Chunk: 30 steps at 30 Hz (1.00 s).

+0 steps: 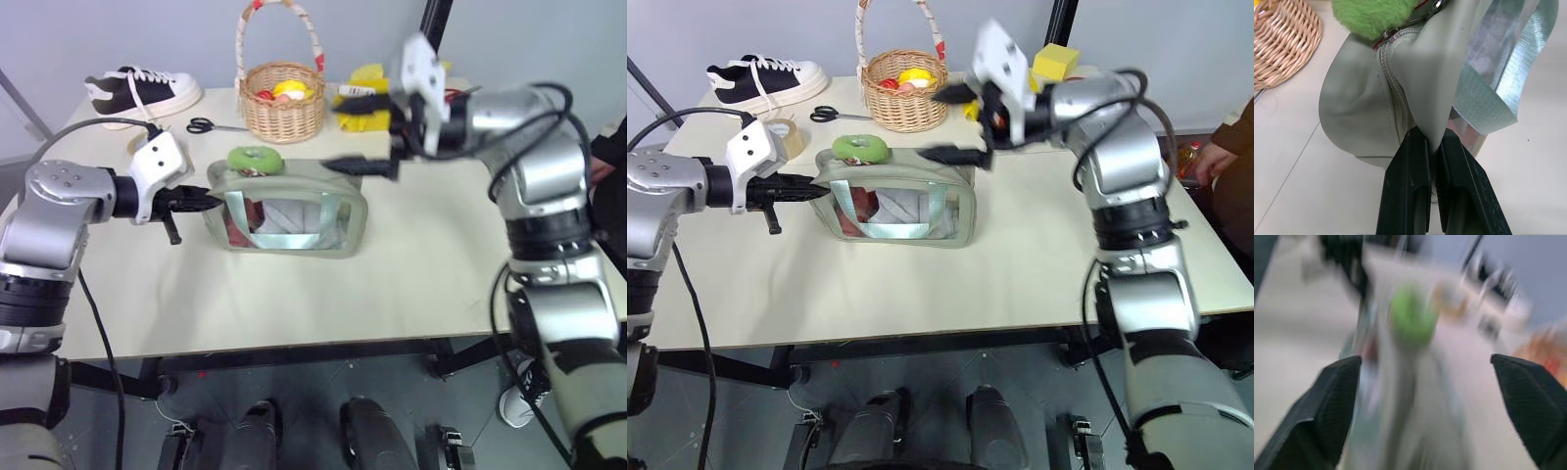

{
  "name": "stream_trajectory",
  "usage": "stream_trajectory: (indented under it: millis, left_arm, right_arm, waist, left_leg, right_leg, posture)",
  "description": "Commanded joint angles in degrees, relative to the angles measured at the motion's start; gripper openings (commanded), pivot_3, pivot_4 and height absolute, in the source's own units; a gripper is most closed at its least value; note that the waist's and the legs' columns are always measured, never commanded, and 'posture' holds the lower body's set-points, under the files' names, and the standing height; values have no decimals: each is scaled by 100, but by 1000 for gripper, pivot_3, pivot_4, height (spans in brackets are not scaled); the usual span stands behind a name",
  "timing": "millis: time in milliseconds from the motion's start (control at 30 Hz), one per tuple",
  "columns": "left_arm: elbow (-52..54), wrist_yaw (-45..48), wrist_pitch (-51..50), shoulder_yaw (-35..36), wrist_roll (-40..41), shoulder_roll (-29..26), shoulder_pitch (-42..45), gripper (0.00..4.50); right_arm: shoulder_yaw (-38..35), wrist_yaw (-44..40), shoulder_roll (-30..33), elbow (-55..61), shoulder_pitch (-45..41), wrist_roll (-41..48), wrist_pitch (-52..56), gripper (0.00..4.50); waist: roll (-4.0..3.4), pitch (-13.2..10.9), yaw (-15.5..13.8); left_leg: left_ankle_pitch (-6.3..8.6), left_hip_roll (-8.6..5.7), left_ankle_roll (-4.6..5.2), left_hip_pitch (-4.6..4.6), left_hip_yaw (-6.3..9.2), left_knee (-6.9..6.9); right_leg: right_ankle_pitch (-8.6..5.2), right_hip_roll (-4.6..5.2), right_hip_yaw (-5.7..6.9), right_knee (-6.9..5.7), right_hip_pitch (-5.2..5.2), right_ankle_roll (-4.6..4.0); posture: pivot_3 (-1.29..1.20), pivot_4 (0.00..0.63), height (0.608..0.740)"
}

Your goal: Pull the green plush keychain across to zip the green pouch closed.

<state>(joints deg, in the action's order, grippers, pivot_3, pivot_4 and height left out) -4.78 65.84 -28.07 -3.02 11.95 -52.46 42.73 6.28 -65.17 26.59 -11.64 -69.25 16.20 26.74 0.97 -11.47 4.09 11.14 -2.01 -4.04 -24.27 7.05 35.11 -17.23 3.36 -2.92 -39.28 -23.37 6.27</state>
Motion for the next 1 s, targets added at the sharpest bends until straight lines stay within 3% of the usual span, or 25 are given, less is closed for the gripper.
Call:
stream_trajectory:
  millis: [33, 233, 433, 533, 767, 1000]
  left_arm:
    - [116, -20, 66, 65, 7, 3, 152, 0]
    - [190, -47, 46, 41, -6, 55, 117, 0]
    - [304, -57, 36, 86, -2, -10, -20, 0]
    - [360, -65, -5, 95, 22, -16, -45, 0]
    - [237, -81, 76, 61, 2, 53, 11, 0]
    - [214, -79, 90, 59, 8, 69, 20, 0]
  right_arm:
    - [134, 442, -547, -353, -266, -130, -263, 4431]
    - [414, 961, -1320, -1862, -671, -667, -885, 4431]
    - [653, 909, -1560, -2159, -619, -929, -906, 4431]
    - [754, 917, -1573, -2287, -576, -1099, -1030, 3657]
    - [605, 848, -1392, -2210, -580, -1051, -744, 36]
    - [308, 812, -608, -1319, -474, -946, -213, 36]
  waist:
    - [1, 1, -9]
    - [3, 1, -27]
    - [2, 1, -7]
    - [2, 1, -11]
    - [2, 1, -11]
    - [2, 1, -22]
  left_leg:
    - [0, -1, 0, -1, 0, 1]
    - [0, -12, 0, -4, 1, 9]
    - [0, -10, 0, -5, 2, 1]
    - [0, -10, 0, -5, 3, 2]
    - [0, -10, 0, -5, 5, 3]
    - [0, -12, 0, -6, 7, 4]
  right_leg:
    - [0, 0, 0, 0, 0, 0]
    - [0, 8, 0, 1, 4, 0]
    - [0, 6, 0, 1, -3, 0]
    - [0, 5, 0, 0, -2, 0]
    - [0, 4, 0, -1, -2, 0]
    - [0, 5, 1, 0, -1, 0]
  posture:
    - [0, 150, 740]
    - [0, 150, 740]
    - [0, 150, 740]
    - [0, 150, 740]
    - [0, 150, 740]
    - [0, 150, 740]
